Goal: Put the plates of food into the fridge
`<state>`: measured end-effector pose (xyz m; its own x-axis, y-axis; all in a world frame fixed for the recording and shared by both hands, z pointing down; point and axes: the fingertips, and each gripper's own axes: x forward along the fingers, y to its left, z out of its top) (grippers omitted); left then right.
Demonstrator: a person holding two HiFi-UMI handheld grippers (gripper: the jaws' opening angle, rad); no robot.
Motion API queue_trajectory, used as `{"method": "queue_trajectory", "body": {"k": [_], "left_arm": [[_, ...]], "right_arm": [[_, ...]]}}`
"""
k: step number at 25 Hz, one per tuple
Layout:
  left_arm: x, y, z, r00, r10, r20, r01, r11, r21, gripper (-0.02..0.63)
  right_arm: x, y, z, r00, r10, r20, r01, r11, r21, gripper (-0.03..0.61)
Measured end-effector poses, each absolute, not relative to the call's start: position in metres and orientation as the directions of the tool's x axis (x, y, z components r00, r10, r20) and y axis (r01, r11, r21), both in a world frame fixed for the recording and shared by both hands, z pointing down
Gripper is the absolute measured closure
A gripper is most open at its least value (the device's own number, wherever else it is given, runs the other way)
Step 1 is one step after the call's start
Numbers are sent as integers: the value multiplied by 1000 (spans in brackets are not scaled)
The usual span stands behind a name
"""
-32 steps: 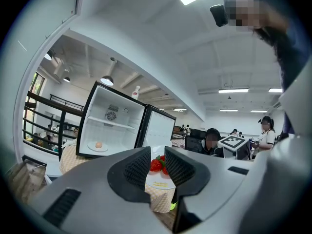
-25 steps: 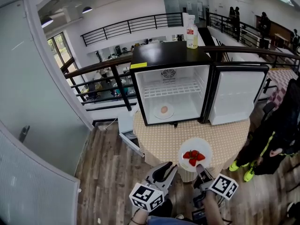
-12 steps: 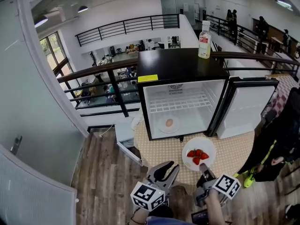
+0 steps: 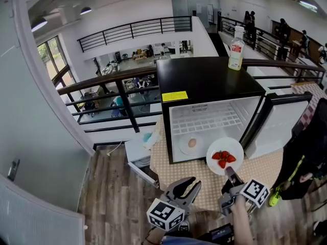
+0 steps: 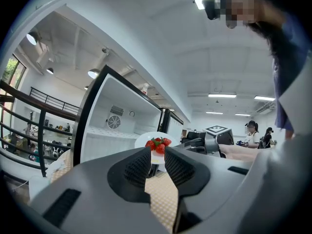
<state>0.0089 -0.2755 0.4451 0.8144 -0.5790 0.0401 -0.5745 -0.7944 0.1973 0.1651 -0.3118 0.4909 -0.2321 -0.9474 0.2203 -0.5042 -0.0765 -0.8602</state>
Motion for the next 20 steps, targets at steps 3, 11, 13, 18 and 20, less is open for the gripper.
{"method": "queue_trajectory", "body": {"k": [3,11,13,18,20], "left_arm": [[7,-287,444,817,-575,36,-569,-795,209,522],[11,-306,450,831,-554,41,-549,-808,215,522],[15,-311,452,829,-557,46,-553,-805,215,522],[22,-329,447,817,-575,51,-572,-795,204,522],[25,-337,443,806,-589,48,-586,-784,204,522]], "right_arm": [[167,-333,482,-226,-951,209,-508,-68,-859,554],[167,-389,468,-242,-955,173,-513,-25,-858,554],[170,-405,465,-253,-952,171,-510,-19,-860,554],[177,-443,460,-287,-944,163,-486,-3,-874,554],[180,-457,461,-300,-939,169,-475,-7,-880,554]]}}
